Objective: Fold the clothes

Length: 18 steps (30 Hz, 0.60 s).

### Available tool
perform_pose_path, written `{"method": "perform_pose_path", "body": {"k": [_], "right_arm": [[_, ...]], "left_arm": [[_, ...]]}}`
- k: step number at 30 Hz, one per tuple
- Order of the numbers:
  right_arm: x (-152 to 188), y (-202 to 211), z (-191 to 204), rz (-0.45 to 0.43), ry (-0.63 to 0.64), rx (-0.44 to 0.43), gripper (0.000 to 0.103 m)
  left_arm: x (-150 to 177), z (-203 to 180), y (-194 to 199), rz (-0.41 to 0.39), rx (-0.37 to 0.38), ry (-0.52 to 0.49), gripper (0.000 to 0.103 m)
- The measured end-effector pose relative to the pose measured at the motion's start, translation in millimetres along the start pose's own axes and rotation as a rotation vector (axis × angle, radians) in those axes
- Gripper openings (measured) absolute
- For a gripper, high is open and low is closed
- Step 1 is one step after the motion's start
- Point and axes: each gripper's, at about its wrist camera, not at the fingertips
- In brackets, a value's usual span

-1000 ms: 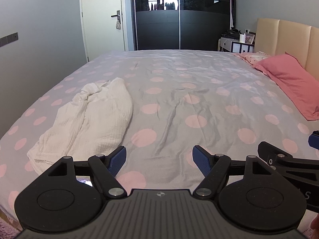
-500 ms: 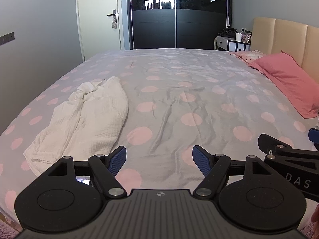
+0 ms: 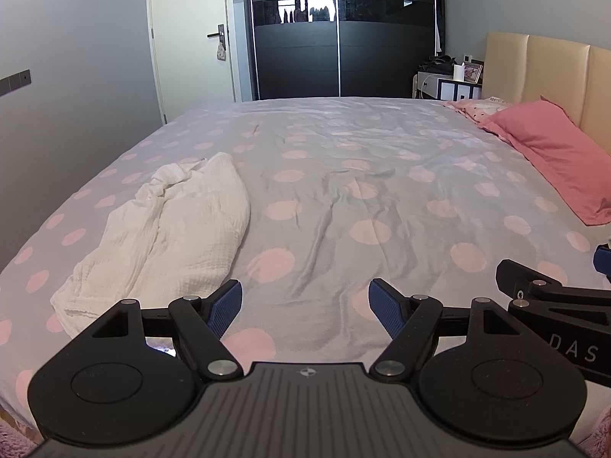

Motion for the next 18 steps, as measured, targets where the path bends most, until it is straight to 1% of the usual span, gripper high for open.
{"method": "perform_pose_path", "body": {"k": [18], "right_arm": [[2.6,0.1,4.2,-0.002,-0.006,-0.01,0.101]], "left_arm": [[-0.3,5.9,-0.8,0.005,-0.003,0.011,0.072]]}}
Point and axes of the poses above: each gripper's, at about its wrist camera, not at the fingertips, and y roughly against the way its jaws point, z to its left, x to its underside, and after that the axes turned 6 degrees about -z, right-handed
